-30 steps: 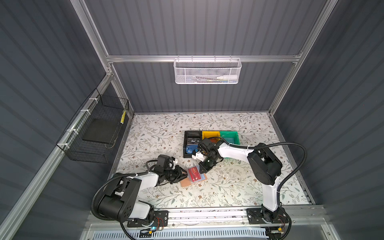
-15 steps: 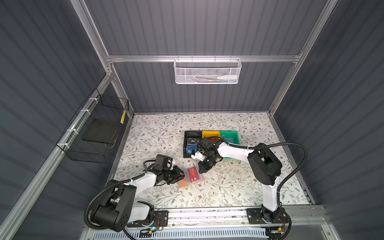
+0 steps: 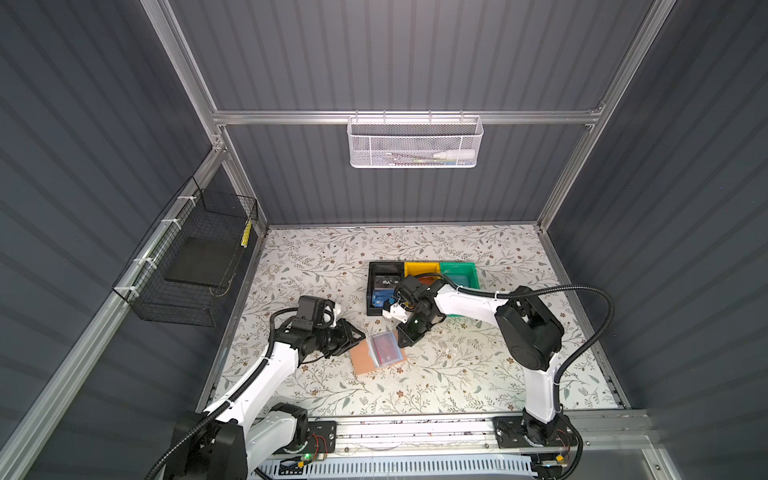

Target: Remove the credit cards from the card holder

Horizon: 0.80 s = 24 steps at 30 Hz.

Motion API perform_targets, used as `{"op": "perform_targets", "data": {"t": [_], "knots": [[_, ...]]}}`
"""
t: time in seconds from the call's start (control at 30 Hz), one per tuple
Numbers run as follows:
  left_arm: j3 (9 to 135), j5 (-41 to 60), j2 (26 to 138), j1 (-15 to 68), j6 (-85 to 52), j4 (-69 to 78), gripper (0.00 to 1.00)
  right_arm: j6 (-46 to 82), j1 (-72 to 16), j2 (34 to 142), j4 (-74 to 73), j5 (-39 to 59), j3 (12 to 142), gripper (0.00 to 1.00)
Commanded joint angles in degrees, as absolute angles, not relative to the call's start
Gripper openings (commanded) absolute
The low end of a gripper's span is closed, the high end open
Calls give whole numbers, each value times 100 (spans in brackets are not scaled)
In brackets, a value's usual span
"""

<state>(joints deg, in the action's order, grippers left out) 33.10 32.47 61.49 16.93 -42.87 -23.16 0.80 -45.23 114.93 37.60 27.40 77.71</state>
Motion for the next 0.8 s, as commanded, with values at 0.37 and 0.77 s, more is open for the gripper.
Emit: {"op": "perform_targets", "data": {"t": [0.37, 0.77], "knots": [[2373, 3247, 6613, 1679, -4369, -2023, 23, 22, -4693, 11785, 3972, 2766, 8125, 10], [2208, 3184, 7262, 1679, -4330, -1523, 23, 1, -4685, 11740, 3964, 2520, 7998, 10]]}}
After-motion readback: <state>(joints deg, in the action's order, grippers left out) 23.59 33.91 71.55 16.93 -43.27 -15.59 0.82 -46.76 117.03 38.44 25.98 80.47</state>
